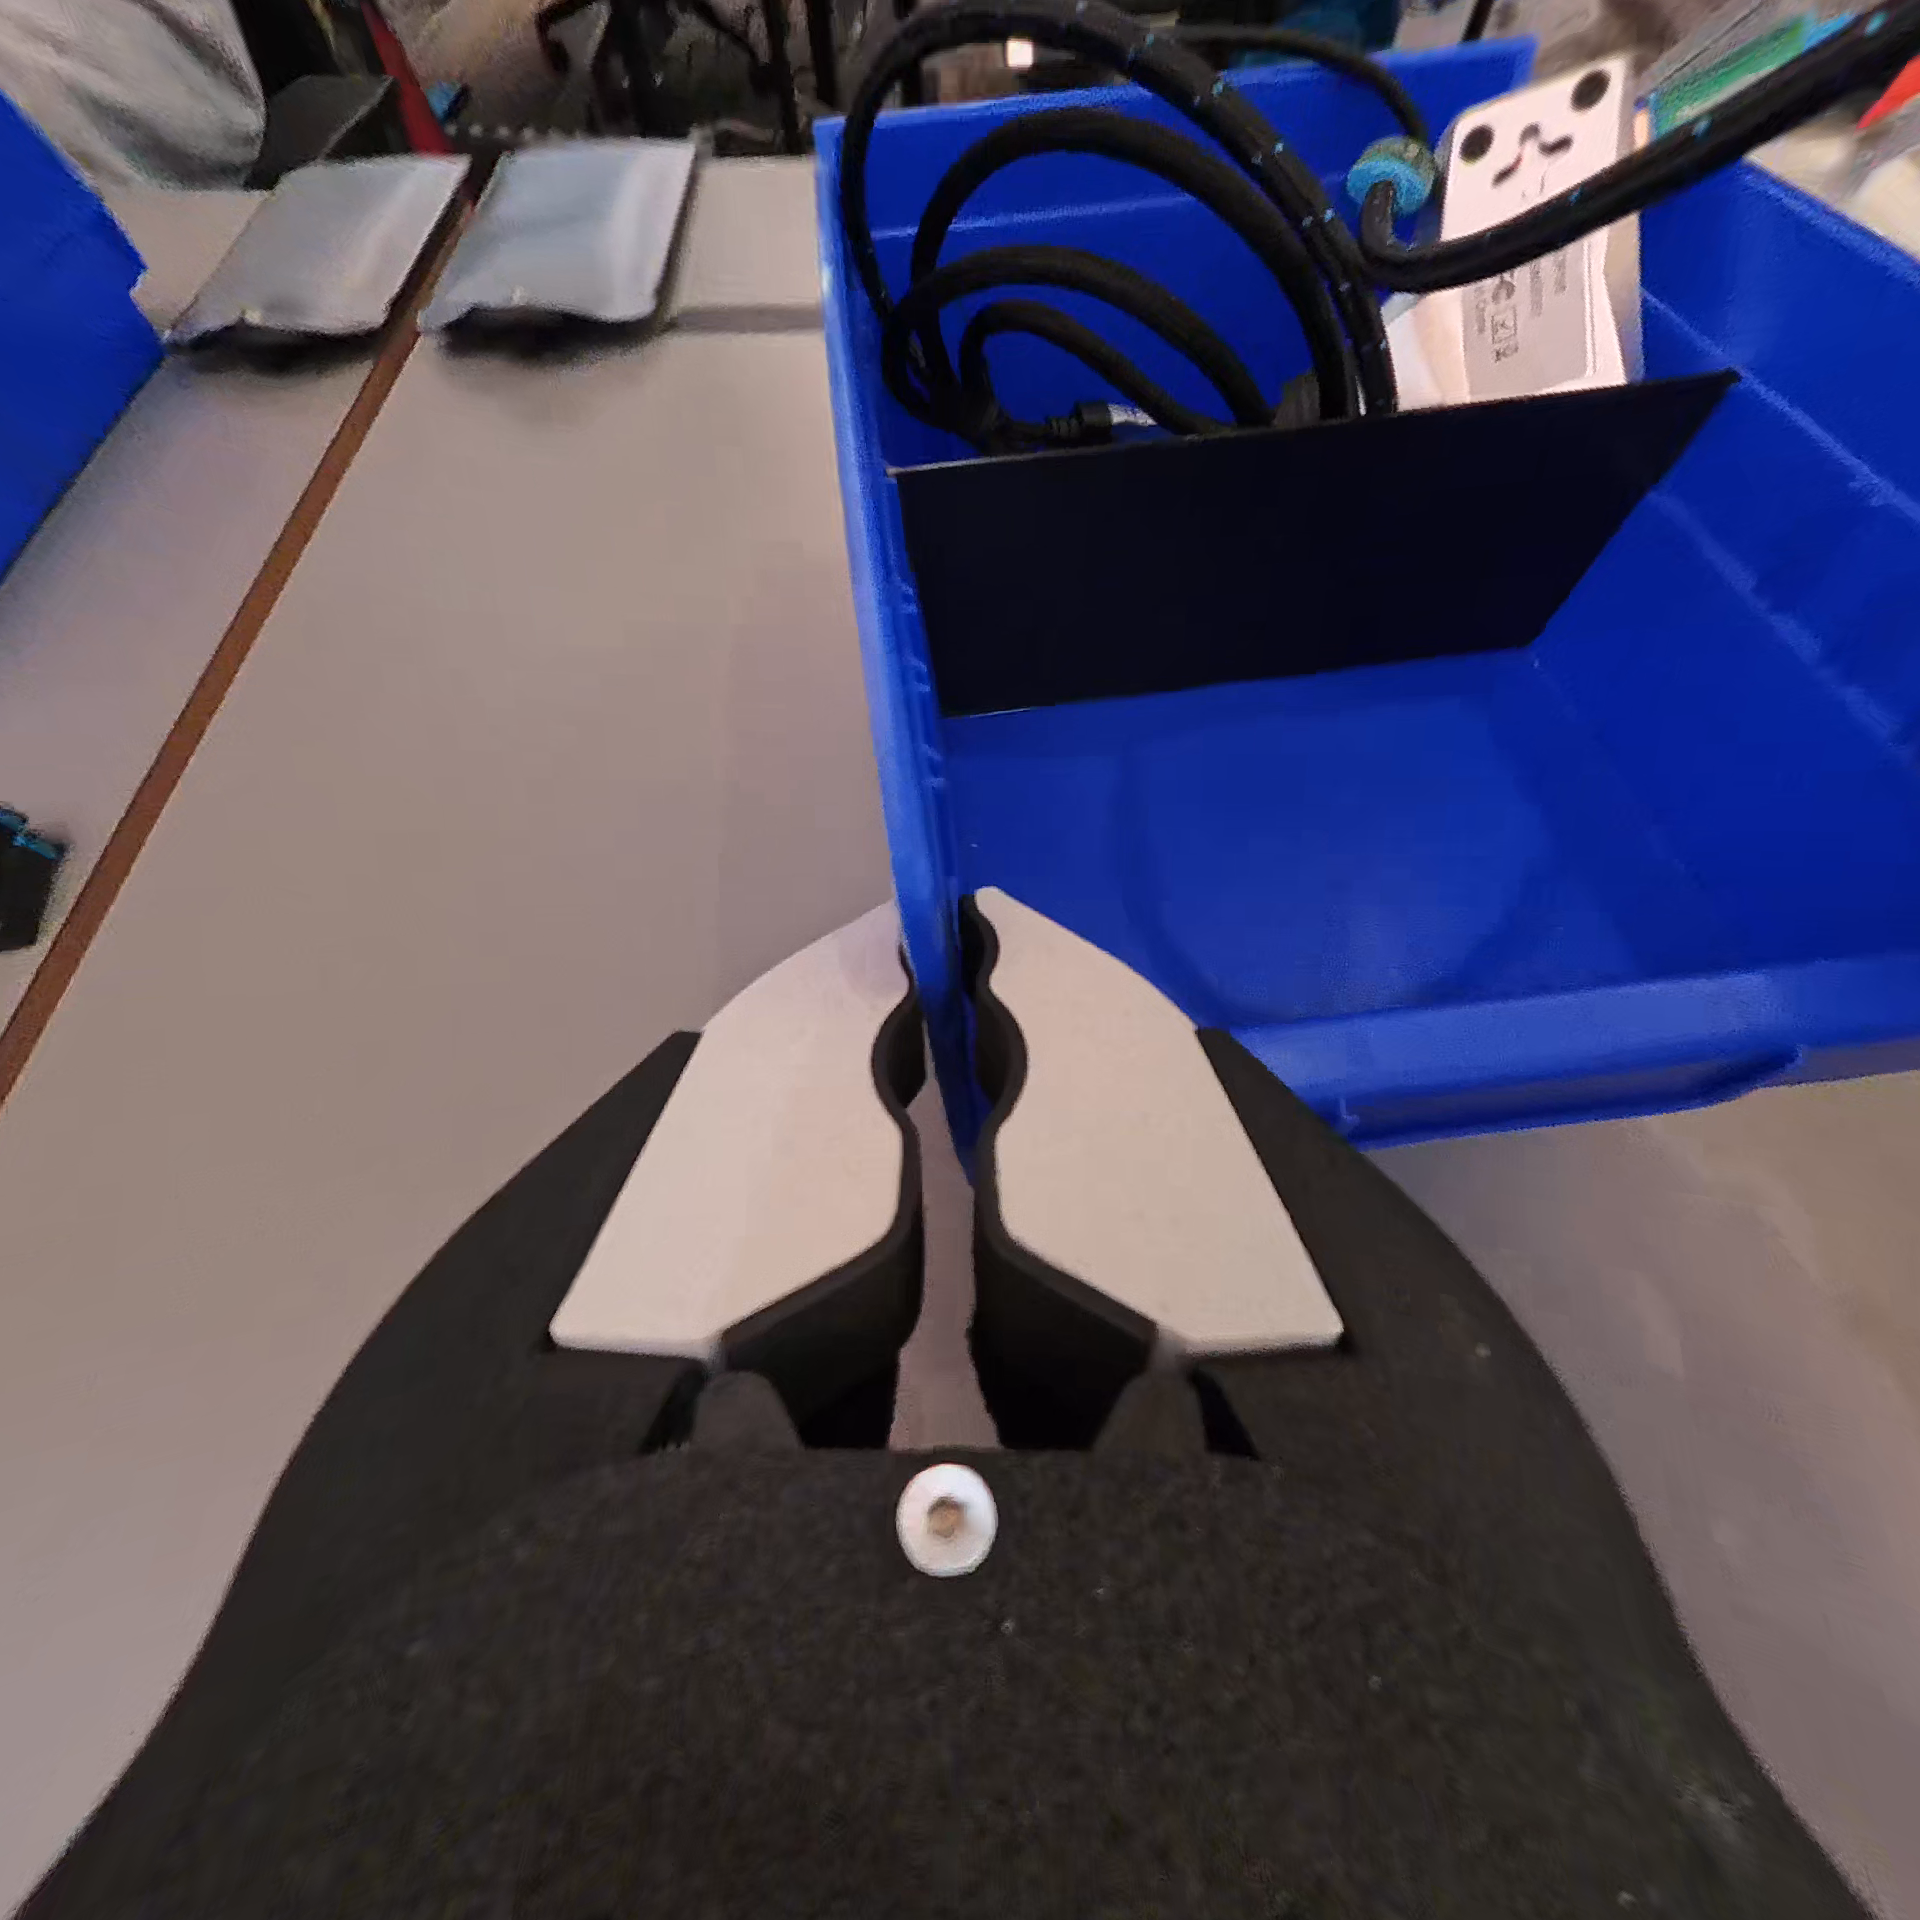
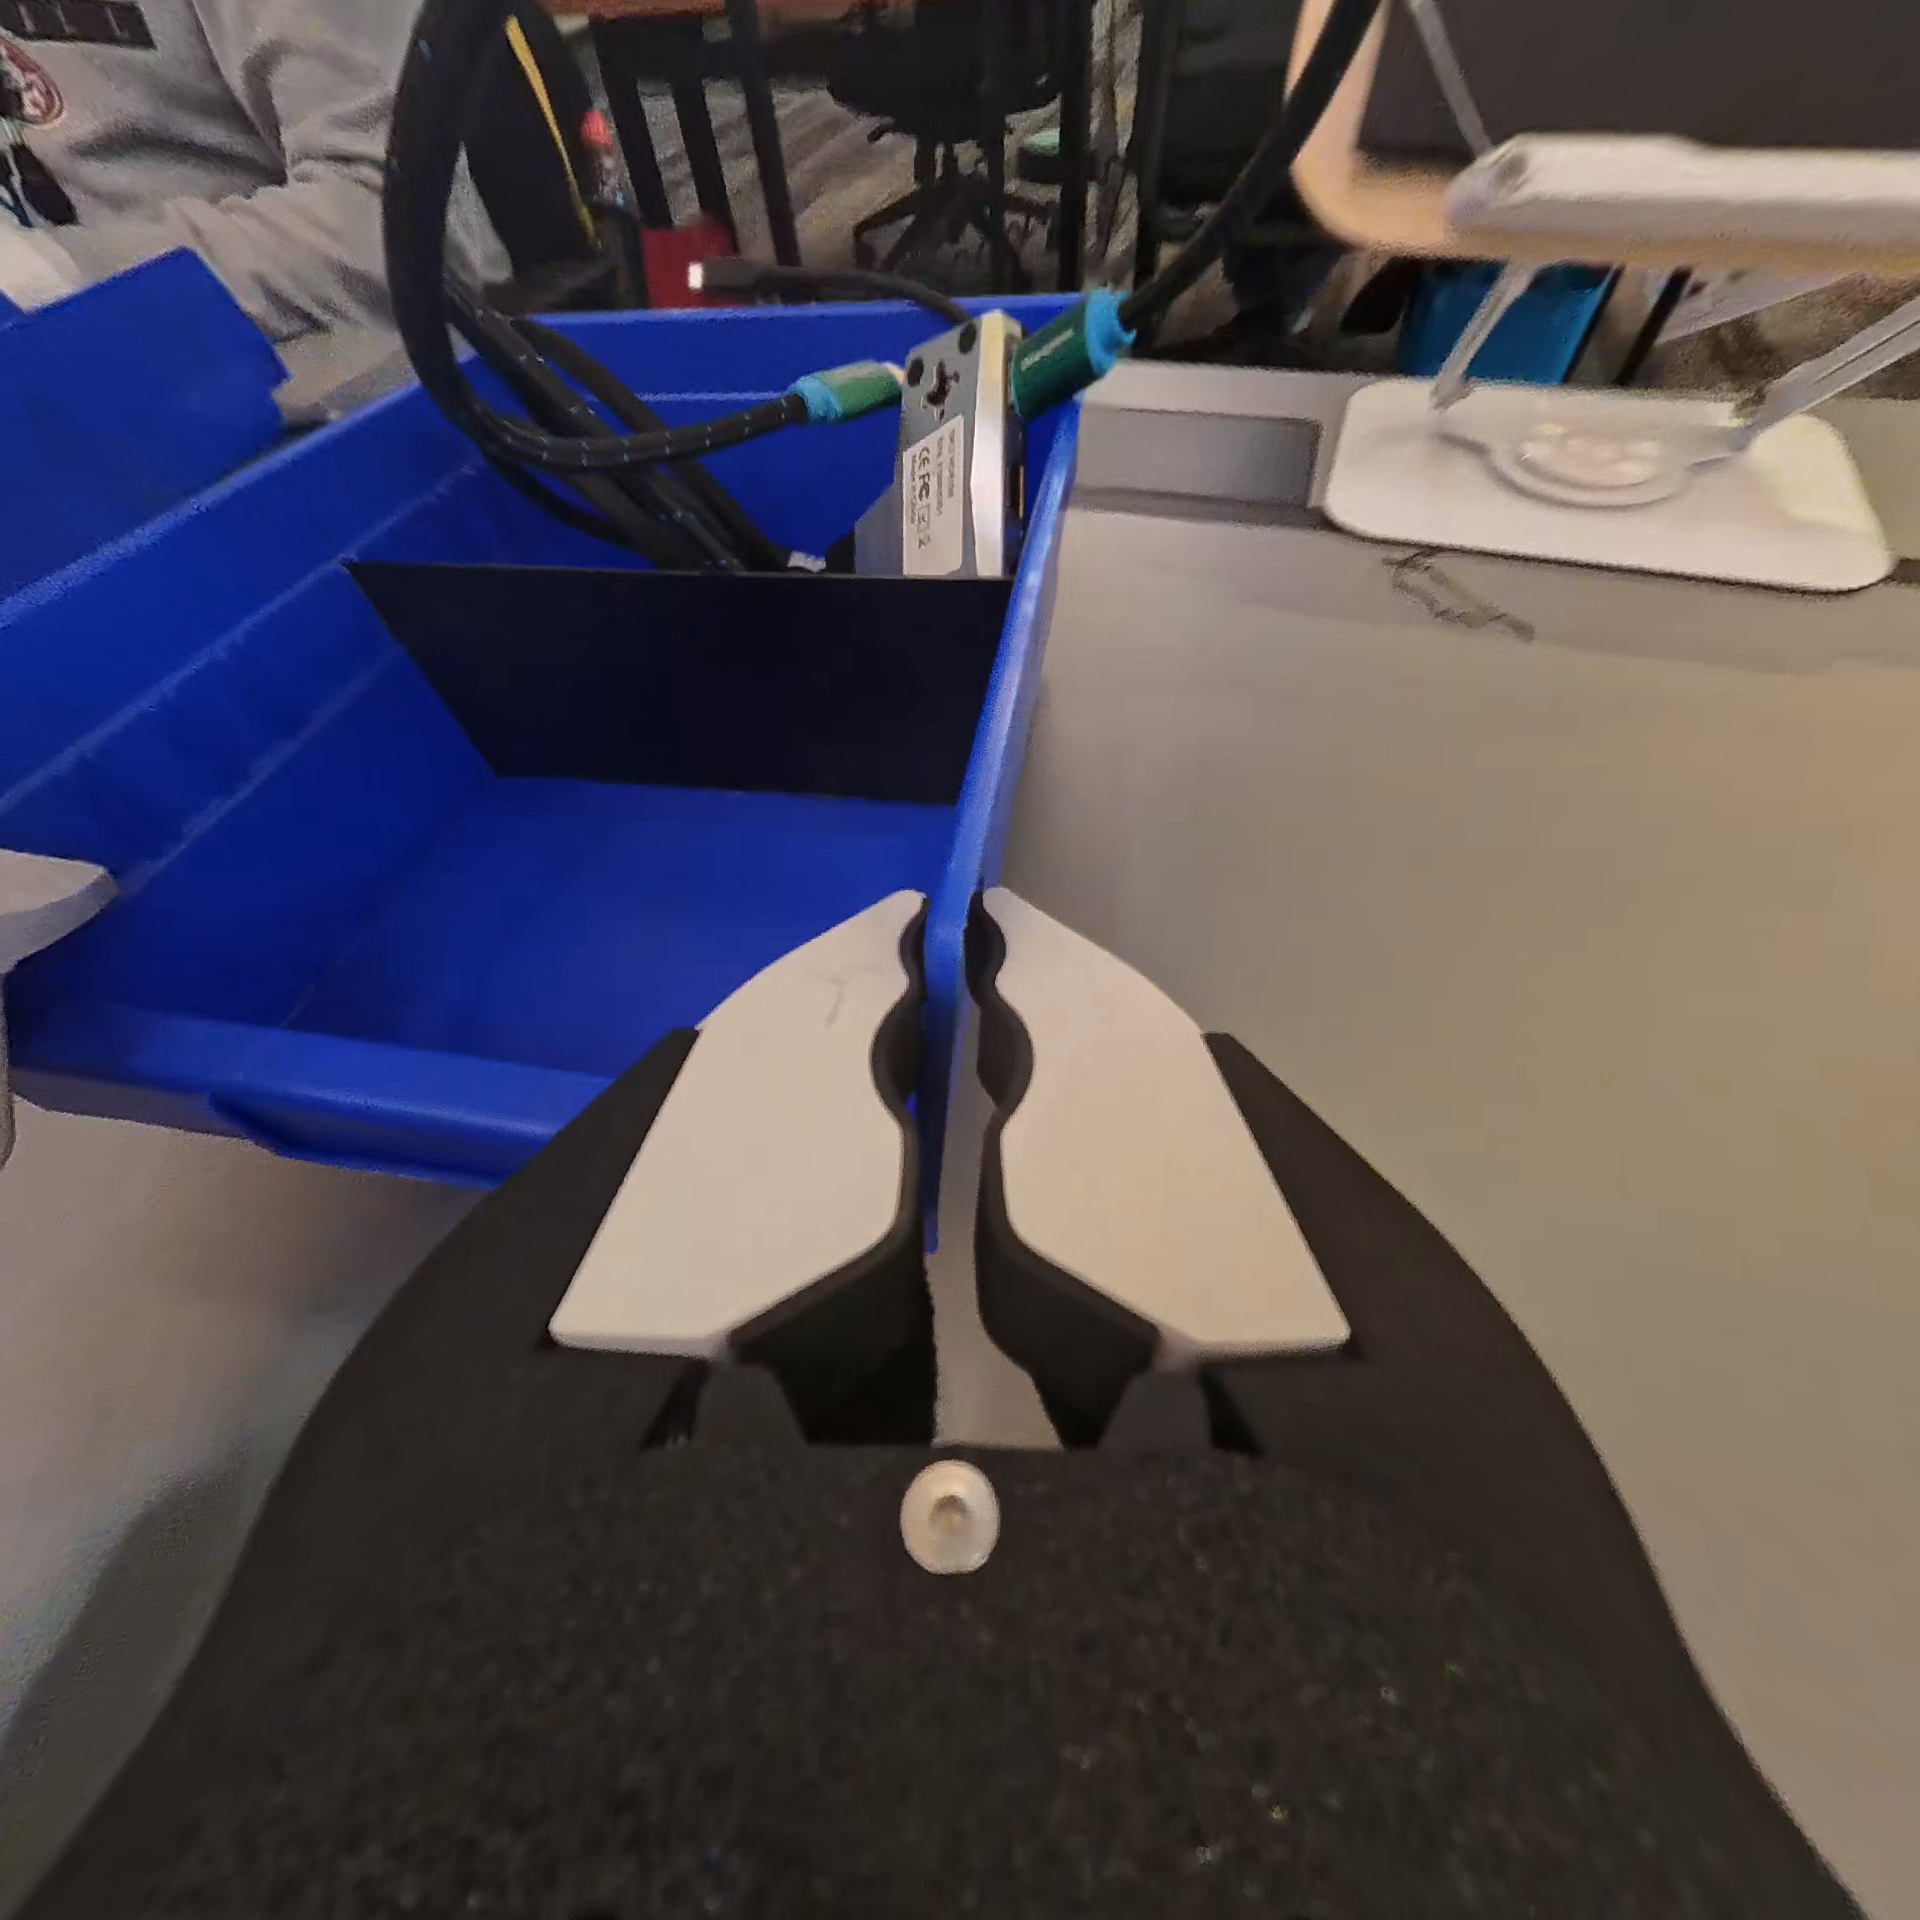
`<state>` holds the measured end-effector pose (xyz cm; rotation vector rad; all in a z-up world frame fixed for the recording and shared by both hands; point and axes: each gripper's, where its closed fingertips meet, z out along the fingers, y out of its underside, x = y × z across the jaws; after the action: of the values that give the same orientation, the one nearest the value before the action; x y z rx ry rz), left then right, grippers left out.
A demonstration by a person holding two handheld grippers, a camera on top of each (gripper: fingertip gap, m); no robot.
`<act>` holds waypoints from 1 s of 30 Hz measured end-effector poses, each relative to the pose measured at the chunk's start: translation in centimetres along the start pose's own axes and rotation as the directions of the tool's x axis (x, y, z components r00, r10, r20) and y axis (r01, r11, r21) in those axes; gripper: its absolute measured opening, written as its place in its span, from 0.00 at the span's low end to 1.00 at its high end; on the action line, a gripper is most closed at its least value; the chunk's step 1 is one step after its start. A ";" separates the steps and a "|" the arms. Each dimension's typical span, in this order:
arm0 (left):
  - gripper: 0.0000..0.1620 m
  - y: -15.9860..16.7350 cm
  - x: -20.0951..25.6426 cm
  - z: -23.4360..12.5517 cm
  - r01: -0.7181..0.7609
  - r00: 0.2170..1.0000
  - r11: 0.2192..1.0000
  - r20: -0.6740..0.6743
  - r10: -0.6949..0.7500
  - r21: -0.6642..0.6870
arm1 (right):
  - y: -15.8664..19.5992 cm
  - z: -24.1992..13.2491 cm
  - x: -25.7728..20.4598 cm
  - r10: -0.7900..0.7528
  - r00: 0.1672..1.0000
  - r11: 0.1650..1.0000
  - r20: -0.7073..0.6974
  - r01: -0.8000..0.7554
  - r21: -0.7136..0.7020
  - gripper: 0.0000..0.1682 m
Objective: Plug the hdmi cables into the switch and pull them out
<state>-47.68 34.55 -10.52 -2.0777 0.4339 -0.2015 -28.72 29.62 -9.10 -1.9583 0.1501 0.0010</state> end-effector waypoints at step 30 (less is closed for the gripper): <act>0.37 0.1 20.4 -7.4 0.111 0.890 0.976 -0.456 -0.014 0.186 | 5.7 -18.5 33.3 -0.187 0.977 0.979 -0.101 0.194 0.068 0.24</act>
<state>-31.19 20.81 -7.37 -1.8302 0.5977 -0.7518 2.42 6.90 -9.64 -1.8890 0.0226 -0.2201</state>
